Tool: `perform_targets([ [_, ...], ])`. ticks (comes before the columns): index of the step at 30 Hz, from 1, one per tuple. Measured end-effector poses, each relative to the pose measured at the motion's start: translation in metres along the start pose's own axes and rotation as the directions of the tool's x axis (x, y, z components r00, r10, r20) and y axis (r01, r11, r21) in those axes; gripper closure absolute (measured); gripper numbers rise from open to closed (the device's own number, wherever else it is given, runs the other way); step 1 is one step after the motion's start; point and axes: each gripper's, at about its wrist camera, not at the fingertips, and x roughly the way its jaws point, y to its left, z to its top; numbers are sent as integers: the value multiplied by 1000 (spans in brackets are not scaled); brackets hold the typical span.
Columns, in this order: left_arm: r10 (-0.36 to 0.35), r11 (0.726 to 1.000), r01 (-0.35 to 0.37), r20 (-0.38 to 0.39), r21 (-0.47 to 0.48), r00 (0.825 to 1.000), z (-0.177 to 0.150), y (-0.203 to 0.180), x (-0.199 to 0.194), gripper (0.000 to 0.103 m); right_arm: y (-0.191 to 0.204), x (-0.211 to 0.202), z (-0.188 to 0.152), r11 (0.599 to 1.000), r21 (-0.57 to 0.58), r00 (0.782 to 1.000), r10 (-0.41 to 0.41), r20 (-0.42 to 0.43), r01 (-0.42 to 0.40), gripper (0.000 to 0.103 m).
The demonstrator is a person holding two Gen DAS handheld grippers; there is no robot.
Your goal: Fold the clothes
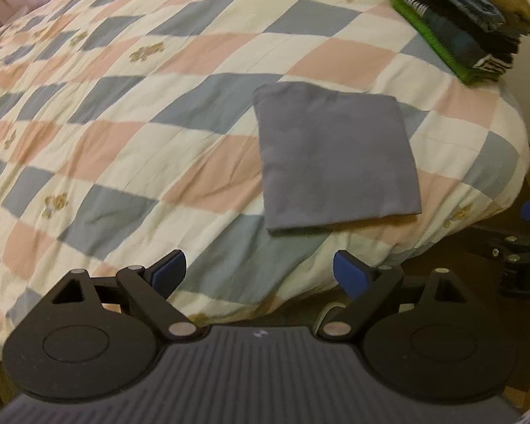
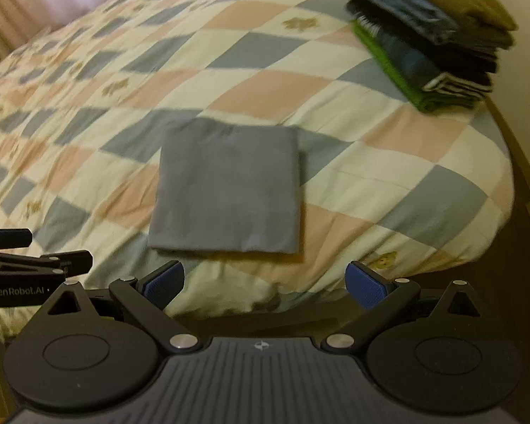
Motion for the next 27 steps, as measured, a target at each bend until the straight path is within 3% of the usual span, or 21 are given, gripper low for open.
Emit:
perform_targets([
  [4, 16, 1000, -16, 1, -14, 1000, -1, -4, 2, 10, -4, 8, 4, 999, -39, 999, 26, -25, -27, 3],
  [8, -15, 999, 15, 11, -36, 1000, -1, 0, 8, 10, -11, 19, 7, 998, -40, 998, 52, -45, -54, 3],
  [14, -122, 990, 124, 24, -62, 992, 7, 21, 33, 10, -47, 44, 3, 977, 110, 982, 187, -11, -185, 5],
  [18, -257, 959, 259, 31, -110, 966, 25, 35, 66, 10, -78, 63, 2, 918, 267, 955, 294, 40, -293, 9],
  [22, -342, 924, 342, 32, -172, 939, 51, 48, 110, 11, -100, 89, 10, 868, 350, 936, 340, 96, -351, 17],
  [27, -453, 864, 446, 25, -232, 891, 80, 64, 164, 11, -117, 134, 34, 848, 348, 917, 364, 164, -399, 18],
])
